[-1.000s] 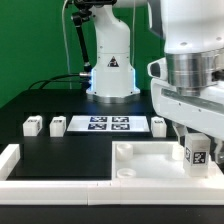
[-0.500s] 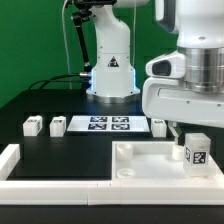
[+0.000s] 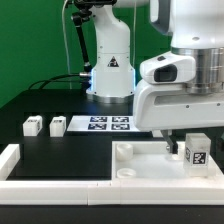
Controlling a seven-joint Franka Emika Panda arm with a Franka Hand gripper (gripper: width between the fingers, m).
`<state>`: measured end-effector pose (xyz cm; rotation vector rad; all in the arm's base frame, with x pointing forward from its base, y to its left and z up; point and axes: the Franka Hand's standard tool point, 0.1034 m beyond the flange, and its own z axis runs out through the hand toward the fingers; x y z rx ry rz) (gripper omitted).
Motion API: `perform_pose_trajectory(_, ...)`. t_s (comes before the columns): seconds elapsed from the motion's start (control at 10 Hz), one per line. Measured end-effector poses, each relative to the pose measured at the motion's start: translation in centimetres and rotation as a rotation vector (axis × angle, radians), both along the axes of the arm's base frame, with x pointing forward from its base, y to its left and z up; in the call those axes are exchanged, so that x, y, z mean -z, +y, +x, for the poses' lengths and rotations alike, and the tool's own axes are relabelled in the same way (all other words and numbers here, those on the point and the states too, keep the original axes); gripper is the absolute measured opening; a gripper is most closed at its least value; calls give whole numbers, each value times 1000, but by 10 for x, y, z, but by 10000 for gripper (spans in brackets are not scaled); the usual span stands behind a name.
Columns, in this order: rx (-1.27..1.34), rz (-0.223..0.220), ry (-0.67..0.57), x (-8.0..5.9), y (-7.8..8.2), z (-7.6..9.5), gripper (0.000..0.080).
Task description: Assemble square table
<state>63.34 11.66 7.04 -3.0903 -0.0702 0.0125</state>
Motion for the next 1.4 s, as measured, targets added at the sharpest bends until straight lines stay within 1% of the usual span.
perform_pose_trajectory(0.1,-4,0,0,0,2,0,526)
perform_pose_trajectory(0.2,10,1,1,0,2,-1,388)
perform_pose_trajectory(0.3,22,0,2,0,2,-1,388)
perform_pose_trajectory(0.4,43,1,3,0,2,-1,286)
perform_pose_trajectory(0.8,333,-1,18,0,3,-1,288)
perform_pose_trajectory(0.9,472,1,15,1,1,0,288)
perform_pose_trajectory(1.2,942,37,50,1,-2,-1,288)
perform_pose_trajectory(1.3,1030,50,64,1,-3,0,288)
perform_pose_trajectory(1.4,1086,49,69,2,-2,-1,288)
